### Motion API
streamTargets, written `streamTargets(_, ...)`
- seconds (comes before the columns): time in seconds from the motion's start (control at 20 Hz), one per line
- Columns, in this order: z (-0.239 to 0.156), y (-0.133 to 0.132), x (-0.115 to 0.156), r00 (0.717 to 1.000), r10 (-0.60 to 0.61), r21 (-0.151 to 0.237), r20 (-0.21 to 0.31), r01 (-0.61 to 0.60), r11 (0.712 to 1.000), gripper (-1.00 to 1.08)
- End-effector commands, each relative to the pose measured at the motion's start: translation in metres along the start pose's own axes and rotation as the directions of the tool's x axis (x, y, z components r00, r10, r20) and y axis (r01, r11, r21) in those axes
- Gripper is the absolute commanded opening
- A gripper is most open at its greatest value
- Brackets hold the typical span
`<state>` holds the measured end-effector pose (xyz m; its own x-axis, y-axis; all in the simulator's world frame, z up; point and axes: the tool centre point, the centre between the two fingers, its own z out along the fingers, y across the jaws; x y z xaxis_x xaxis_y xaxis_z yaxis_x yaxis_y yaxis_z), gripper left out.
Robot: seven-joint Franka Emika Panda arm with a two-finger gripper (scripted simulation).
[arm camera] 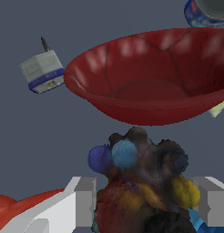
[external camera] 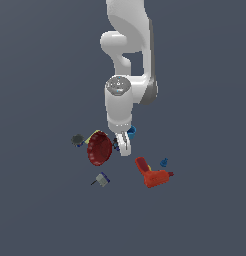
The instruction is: Pick up a designated object from a clutter of objects.
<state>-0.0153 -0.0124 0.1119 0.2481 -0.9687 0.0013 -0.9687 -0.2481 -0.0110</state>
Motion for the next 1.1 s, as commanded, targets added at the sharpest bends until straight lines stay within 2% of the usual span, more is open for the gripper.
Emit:
streamTargets(0.0, -0.022, 0.005, 0.016, 1.000, 0.004, -0.001, 0.000, -0.004, 1.000, -1.00)
streamTargets(1.05, -0.228, 0.038, 0.142, 1.000, 0.001, -0.009, 0.002, -0.001, 1.000, -1.00)
